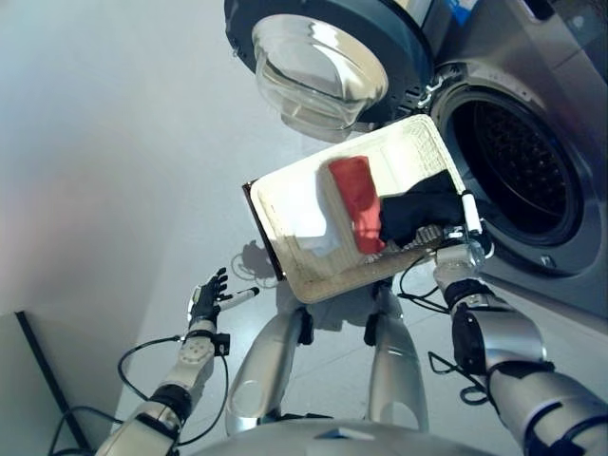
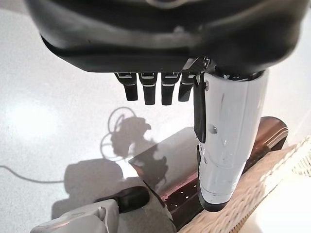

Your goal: Pick up the clothes and place them into the washing machine

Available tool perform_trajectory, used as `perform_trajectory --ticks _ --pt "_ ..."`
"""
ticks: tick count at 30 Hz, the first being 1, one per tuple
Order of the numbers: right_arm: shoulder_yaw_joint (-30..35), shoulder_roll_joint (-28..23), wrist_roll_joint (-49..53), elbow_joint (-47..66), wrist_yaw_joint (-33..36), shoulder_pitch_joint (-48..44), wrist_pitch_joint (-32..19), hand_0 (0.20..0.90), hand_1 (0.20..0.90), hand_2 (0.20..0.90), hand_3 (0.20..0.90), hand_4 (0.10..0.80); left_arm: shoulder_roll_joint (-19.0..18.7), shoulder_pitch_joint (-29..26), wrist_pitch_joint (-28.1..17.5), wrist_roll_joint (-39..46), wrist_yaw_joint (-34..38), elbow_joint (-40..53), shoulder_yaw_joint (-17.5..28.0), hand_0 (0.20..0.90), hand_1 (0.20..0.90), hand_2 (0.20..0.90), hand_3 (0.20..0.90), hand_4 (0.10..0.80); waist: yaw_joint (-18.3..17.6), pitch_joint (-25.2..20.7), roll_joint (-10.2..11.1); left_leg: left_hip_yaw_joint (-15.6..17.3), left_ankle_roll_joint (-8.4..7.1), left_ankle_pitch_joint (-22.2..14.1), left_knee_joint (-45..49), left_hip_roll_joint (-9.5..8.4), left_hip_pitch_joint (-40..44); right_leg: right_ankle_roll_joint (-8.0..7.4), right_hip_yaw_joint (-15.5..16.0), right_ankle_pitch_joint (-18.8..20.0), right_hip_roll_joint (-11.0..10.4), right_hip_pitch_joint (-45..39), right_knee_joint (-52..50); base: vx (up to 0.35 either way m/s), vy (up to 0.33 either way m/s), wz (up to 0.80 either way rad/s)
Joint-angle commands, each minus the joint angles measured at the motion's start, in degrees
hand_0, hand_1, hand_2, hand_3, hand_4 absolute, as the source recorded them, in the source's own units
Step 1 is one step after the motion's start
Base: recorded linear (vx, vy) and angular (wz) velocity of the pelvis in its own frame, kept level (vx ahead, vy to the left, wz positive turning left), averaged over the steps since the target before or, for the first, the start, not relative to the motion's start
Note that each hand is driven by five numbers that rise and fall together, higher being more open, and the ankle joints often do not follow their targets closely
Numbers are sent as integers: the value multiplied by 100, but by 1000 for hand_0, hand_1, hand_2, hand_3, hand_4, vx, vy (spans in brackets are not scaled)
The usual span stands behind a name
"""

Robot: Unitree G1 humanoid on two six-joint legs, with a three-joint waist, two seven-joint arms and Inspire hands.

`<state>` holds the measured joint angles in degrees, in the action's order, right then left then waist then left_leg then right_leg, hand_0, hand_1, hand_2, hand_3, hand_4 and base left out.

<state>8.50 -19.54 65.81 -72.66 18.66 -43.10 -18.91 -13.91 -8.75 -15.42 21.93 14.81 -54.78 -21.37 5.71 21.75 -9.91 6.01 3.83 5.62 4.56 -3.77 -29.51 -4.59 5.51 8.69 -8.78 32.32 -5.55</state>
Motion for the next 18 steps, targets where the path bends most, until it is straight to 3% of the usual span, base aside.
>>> perform_trajectory --ticks 1,5,6,9,11,18 --pt "-84 -178 181 423 -120 66 -464 200 200 200 200 300 17 246 -160 6 83 -292 -71 900 900 900 900 800 64 -384 -70 -279 -505 -48 115 55 -248 12 112 -305 104 -128 -162 0 0 0" --pt "-253 -217 -77 265 -33 -44 -403 200 200 200 200 300 13 235 -133 -30 111 -398 -110 900 900 900 900 800 78 -404 -54 -293 -508 -52 110 48 -251 22 103 -299 116 -131 -166 0 0 0" --pt "-401 -337 -503 124 106 -104 -285 900 900 900 900 800 -3 219 -122 -37 127 -413 -93 900 900 900 900 800 93 -402 -46 -292 -508 -50 121 50 -266 25 104 -293 110 -122 -165 0 0 0" --pt "-1277 -903 -2388 -696 580 -664 430 900 900 900 900 800 -95 144 -68 -236 200 -542 -72 900 900 900 900 800 175 -398 -27 -296 -514 -36 173 64 -320 47 139 -274 107 -83 -197 -14 -23 1" --pt "-1901 -1023 -3539 -781 847 -922 730 900 900 900 900 800 -135 104 -78 -321 290 -550 -23 900 900 900 900 800 190 -353 -1 -309 -515 -19 224 71 -353 61 159 -252 114 -74 -223 -15 -43 3" --pt "-3077 -1230 -6118 -352 1271 -1019 1177 900 900 900 900 800 -249 352 -256 -474 322 -324 68 900 900 900 900 800 172 -278 141 -329 -500 -18 309 71 -406 62 160 -215 136 -48 -283 -1 -5 2"
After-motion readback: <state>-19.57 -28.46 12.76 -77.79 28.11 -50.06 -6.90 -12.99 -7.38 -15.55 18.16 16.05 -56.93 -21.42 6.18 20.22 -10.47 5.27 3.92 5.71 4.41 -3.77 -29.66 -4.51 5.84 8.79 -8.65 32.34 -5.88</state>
